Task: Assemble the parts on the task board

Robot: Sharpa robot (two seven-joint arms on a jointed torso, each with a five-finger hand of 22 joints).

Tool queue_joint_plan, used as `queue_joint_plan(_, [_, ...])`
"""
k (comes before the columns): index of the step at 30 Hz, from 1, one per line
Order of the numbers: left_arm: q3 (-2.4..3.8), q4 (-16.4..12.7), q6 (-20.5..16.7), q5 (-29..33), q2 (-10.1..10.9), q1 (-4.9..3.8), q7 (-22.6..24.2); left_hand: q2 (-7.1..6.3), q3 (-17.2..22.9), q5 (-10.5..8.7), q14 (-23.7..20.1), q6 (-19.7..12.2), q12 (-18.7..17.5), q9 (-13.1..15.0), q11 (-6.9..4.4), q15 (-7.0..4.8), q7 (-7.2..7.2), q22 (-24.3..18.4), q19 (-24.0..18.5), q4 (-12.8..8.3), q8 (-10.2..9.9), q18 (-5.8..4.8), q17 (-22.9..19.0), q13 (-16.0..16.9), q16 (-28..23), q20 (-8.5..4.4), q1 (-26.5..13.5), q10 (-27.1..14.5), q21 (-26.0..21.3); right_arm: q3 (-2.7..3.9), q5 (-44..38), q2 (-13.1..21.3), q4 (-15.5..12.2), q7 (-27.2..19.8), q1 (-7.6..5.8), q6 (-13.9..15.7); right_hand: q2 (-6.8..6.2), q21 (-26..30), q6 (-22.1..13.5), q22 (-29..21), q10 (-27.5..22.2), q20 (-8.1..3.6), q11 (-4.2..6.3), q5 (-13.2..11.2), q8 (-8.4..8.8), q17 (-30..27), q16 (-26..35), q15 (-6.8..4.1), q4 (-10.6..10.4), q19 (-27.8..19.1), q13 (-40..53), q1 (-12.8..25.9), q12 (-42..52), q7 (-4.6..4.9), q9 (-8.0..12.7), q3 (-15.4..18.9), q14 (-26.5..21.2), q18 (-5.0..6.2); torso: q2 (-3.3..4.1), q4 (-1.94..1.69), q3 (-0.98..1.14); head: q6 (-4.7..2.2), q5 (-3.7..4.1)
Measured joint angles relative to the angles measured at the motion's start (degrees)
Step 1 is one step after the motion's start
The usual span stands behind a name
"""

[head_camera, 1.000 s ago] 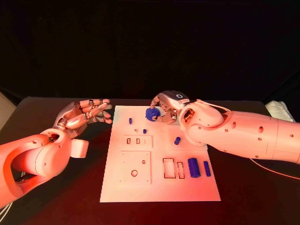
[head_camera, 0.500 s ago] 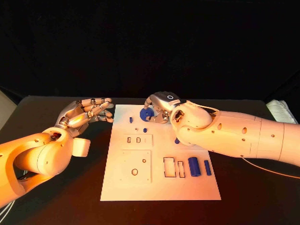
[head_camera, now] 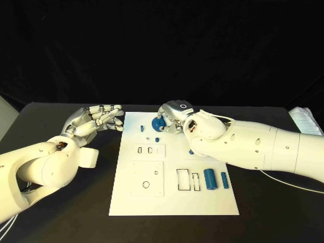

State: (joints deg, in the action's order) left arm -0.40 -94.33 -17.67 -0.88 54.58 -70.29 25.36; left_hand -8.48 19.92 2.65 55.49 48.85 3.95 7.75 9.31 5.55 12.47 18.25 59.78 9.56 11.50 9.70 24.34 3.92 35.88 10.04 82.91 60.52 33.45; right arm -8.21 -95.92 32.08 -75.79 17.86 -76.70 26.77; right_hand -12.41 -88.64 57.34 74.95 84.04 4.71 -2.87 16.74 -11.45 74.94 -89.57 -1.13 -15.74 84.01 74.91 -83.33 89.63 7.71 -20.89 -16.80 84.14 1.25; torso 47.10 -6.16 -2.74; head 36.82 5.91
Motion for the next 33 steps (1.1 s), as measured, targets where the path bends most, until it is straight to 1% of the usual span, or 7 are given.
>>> queue_joint_plan(7, [0.0,0.04,0.04,0.0,-0.07,0.0,-0.02,0.0,0.0,0.0,0.0,0.0,0.0,0.0,0.0,0.0,0.0,-0.01,0.0,0.0,0.0,0.01,0.0,0.0,0.0,0.0,0.0,0.0,0.0,-0.06,-0.15,-0.49,0.52,-0.16,0.06,-0.17,-0.42,0.0,0.15,-0.01,0.0,0.0,0.0,-0.36,0.07,0.0,0.0,0.0,-0.25,0.0,0.0,0.41,0.0,-0.23,0.0,-0.24,0.0,0.0,-0.01,0.04,0.03,0.09,-0.01])
queue_joint_plan(12, [0.0,0.11,0.07,0.0,-0.09,0.0,-0.04,0.0,0.0,0.0,0.0,0.0,0.0,0.0,0.0,0.0,0.0,-0.01,0.0,0.0,0.0,0.0,-0.01,0.0,0.0,0.0,0.0,0.0,0.0,-0.06,-0.17,-0.63,0.8,-0.21,0.13,-0.13,-0.84,0.0,0.05,-0.01,0.0,0.0,0.0,-2.49,0.46,-0.01,0.0,0.0,-0.34,0.0,0.0,1.91,0.0,-0.23,0.1,-0.34,0.0,0.0,-0.01,0.03,0.03,0.12,-0.02])
queue_joint_plan(16, [0.0,0.16,0.08,0.0,-0.1,0.0,-0.06,0.0,0.0,0.0,0.0,0.0,0.0,0.0,0.0,0.0,0.0,-0.01,0.0,0.0,0.0,0.0,-0.01,0.0,0.0,0.0,0.0,0.0,0.0,-0.26,0.03,-0.63,1.1,-0.23,0.32,-0.12,-0.51,0.0,-1.95,-0.01,-0.09,0.0,-0.35,-6.62,1.7,-0.01,0.0,0.02,-0.87,0.0,0.0,5.94,-0.67,0.5,0.53,1.62,-0.02,0.0,-0.01,0.03,0.0,0.15,-0.02])
queue_joint_plan(18, [0.0,0.17,0.09,0.0,-0.1,0.0,-0.06,0.0,0.0,0.0,0.0,0.0,0.0,0.0,0.0,0.0,0.0,-0.01,0.0,0.0,0.0,0.0,-0.01,0.0,0.0,0.0,0.0,0.0,0.0,-0.33,0.34,-0.56,1.24,-0.23,0.42,-0.17,0.47,0.0,-2.57,-0.01,0.0,0.08,-0.43,-7.53,2.29,-0.01,0.0,0.22,-0.96,0.01,0.0,9.91,-0.79,0.75,0.82,4.04,-0.22,0.0,-0.01,0.03,0.0,0.16,-0.02])
queue_joint_plan(21, [0.0,0.2,0.1,0.0,-0.11,0.0,-0.07,0.0,0.0,0.0,0.0,0.0,0.0,0.0,0.0,0.0,0.0,-0.01,0.0,0.0,0.0,0.0,-0.01,0.0,0.0,0.0,0.0,0.0,0.0,-0.33,0.86,-0.51,1.27,-0.3,0.47,-0.33,2.27,0.0,-2.58,-0.02,0.0,0.44,-0.43,-6.83,2.5,-0.01,0.0,0.22,-1.09,0.0,0.0,14.14,-0.9,0.76,0.96,5.88,-0.22,0.0,-0.02,0.03,-0.01,0.16,-0.03])
queue_joint_plan(24, [0.0,0.24,0.1,0.0,-0.11,0.0,-0.08,0.0,0.0,0.0,0.0,0.0,0.0,-0.03,0.0,0.0,0.0,0.19,-0.3,0.0,0.0,0.0,-0.01,0.0,0.0,0.3,0.0,0.0,0.29,-0.31,1.28,-0.45,1.26,-0.4,0.45,-0.5,3.38,0.0,-2.58,-0.02,0.0,0.44,-0.43,-5.02,2.73,-0.01,0.0,0.22,-1.04,0.0,0.0,15.49,-0.9,0.75,0.98,5.96,-0.22,0.0,-0.03,0.03,-0.02,0.15,-0.09])
queue_joint_plan(33, [0.0,0.48,0.11,0.0,-0.17,0.0,-0.11,0.0,0.0,0.0,0.0,0.0,0.0,-0.05,0.0,0.0,0.0,0.22,-0.3,0.0,0.0,0.0,-0.01,0.0,0.0,0.3,0.0,0.0,0.29,-0.25,2.33,-0.06,1.02,-0.87,0.37,-1.11,4.56,0.0,-2.68,-0.03,-0.01,0.44,-0.43,-3.07,2.84,-0.02,0.0,0.22,-0.99,0.0,0.0,16.67,-0.9,0.65,1.12,5.41,-0.21,0.0,-0.03,0.07,-0.01,0.19,-0.05])
